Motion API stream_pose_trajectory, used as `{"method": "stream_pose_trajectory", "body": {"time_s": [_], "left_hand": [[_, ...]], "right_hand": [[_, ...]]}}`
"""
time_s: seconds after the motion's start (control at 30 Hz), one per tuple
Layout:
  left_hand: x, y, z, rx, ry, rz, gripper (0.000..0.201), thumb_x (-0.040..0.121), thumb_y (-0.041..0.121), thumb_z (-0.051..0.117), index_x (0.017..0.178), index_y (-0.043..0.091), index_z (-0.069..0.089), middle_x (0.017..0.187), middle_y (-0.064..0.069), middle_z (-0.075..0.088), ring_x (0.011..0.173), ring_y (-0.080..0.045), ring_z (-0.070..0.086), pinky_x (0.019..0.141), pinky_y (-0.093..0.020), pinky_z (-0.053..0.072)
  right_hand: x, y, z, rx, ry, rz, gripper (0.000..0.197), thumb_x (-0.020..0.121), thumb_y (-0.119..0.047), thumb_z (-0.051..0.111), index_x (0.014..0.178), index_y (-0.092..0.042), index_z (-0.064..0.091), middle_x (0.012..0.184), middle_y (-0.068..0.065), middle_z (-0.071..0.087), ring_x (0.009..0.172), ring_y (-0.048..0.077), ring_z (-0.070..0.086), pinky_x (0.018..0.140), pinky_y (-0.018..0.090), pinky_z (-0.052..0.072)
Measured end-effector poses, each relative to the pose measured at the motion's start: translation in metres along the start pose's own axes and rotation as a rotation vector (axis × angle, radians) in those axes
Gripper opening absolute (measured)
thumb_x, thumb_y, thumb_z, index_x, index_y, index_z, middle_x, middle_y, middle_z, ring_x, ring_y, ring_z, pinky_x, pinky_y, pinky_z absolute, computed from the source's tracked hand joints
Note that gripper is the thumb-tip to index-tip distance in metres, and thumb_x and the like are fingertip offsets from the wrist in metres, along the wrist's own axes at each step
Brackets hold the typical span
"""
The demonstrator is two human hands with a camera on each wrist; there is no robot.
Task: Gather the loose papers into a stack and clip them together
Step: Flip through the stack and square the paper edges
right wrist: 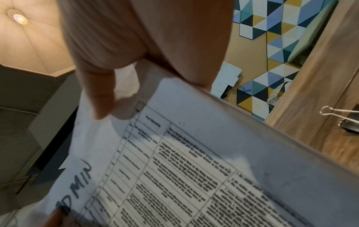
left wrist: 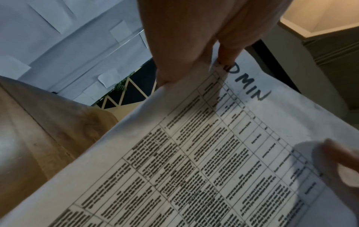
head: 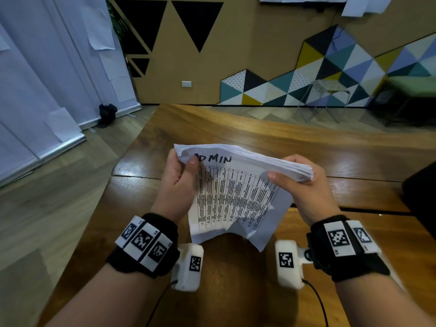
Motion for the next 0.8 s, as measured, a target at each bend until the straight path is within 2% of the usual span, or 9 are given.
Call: {"method": "stream_pose_trajectory", "body": {"time_s": [0.13,0.2,0.27,0.33,0.4,0.47,0.53,0.7,0.8], "left_hand": [[-0.003,0.006,-0.005,-0.088,0.002,0.04,0.011,0.1,0.01,0.041,0.099,0.018,0.048,0.094,0.001,0.065,0.081,-0.003,0.069,0.068,-0.019,0.056],[-0.004,0.009,-0.009,-0.138,0.008,0.083,0.005,0.094,0.017,0.05,0.097,0.019,0.046,0.096,-0.003,0.061,0.084,-0.011,0.066,0.07,-0.023,0.056],[-0.005,0.012,-0.014,-0.107,0.07,0.117,0.017,0.088,0.024,0.057,0.098,0.02,0.045,0.094,-0.002,0.056,0.076,-0.006,0.063,0.063,-0.02,0.054],[-0.006,0.019,-0.015,-0.088,0.149,0.132,0.021,0.092,0.029,0.06,0.101,0.016,0.046,0.087,0.0,0.056,0.063,0.003,0.061,0.055,-0.015,0.05],[-0.005,0.024,-0.014,-0.031,0.204,0.151,0.023,0.091,0.035,0.056,0.099,0.014,0.048,0.081,0.003,0.057,0.058,0.007,0.06,0.051,-0.013,0.048],[-0.002,0.029,-0.014,0.049,0.243,0.185,0.023,0.098,0.033,0.047,0.093,0.011,0.05,0.076,0.004,0.056,0.057,0.006,0.057,0.051,-0.012,0.046],[0.0,0.031,-0.014,0.11,0.269,0.221,0.028,0.103,0.03,0.038,0.087,0.011,0.051,0.074,0.005,0.055,0.058,0.004,0.052,0.053,-0.014,0.043],[0.003,0.03,-0.014,0.107,0.258,0.238,0.036,0.105,0.03,0.03,0.093,0.005,0.052,0.081,0.002,0.06,0.06,0.002,0.06,0.049,-0.012,0.043],[0.005,0.027,-0.014,0.003,0.185,0.214,0.037,0.093,0.042,0.042,0.096,0.006,0.047,0.08,0.0,0.064,0.06,0.001,0.064,0.05,-0.013,0.047]], "right_hand": [[0.001,-0.012,-0.001,-0.009,0.035,-0.066,0.017,0.068,-0.012,0.078,0.071,-0.014,0.062,0.066,-0.002,0.067,0.062,0.015,0.061,0.059,0.023,0.05],[0.0,-0.01,-0.003,0.022,0.03,-0.059,0.022,0.064,-0.012,0.082,0.073,-0.015,0.062,0.069,-0.002,0.068,0.064,0.015,0.064,0.06,0.022,0.053],[-0.001,-0.006,-0.004,0.046,0.035,-0.045,0.025,0.061,-0.013,0.084,0.075,-0.017,0.064,0.071,-0.006,0.07,0.065,0.011,0.067,0.061,0.02,0.053],[-0.002,-0.005,-0.003,0.03,0.049,-0.043,0.025,0.063,-0.026,0.085,0.078,-0.02,0.066,0.074,-0.006,0.07,0.067,0.012,0.066,0.061,0.021,0.053],[-0.003,-0.008,-0.004,-0.027,0.092,-0.051,0.025,0.065,-0.039,0.08,0.077,-0.021,0.067,0.074,-0.003,0.067,0.067,0.016,0.062,0.061,0.025,0.05],[-0.002,-0.013,-0.005,-0.097,0.143,-0.074,0.013,0.073,-0.038,0.072,0.072,-0.025,0.068,0.07,-0.007,0.064,0.067,0.017,0.057,0.063,0.028,0.046],[-0.001,-0.015,-0.007,-0.152,0.185,-0.084,0.015,0.079,-0.035,0.066,0.067,-0.027,0.067,0.065,-0.009,0.06,0.064,0.017,0.052,0.062,0.029,0.041],[-0.001,-0.018,-0.006,-0.213,0.165,-0.098,0.02,0.084,-0.031,0.06,0.065,-0.026,0.062,0.065,-0.004,0.055,0.061,0.02,0.046,0.059,0.029,0.037],[0.0,-0.017,-0.007,-0.251,0.148,-0.098,0.021,0.086,-0.034,0.057,0.069,-0.022,0.061,0.068,-0.005,0.054,0.064,0.016,0.047,0.063,0.03,0.037]]}}
Point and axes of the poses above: each hand's wrist, its own x-axis towards the middle knuckle, its own z-axis out of the palm, y = z × x, the point moved 10 cm from there along x, towards the middle knuckle
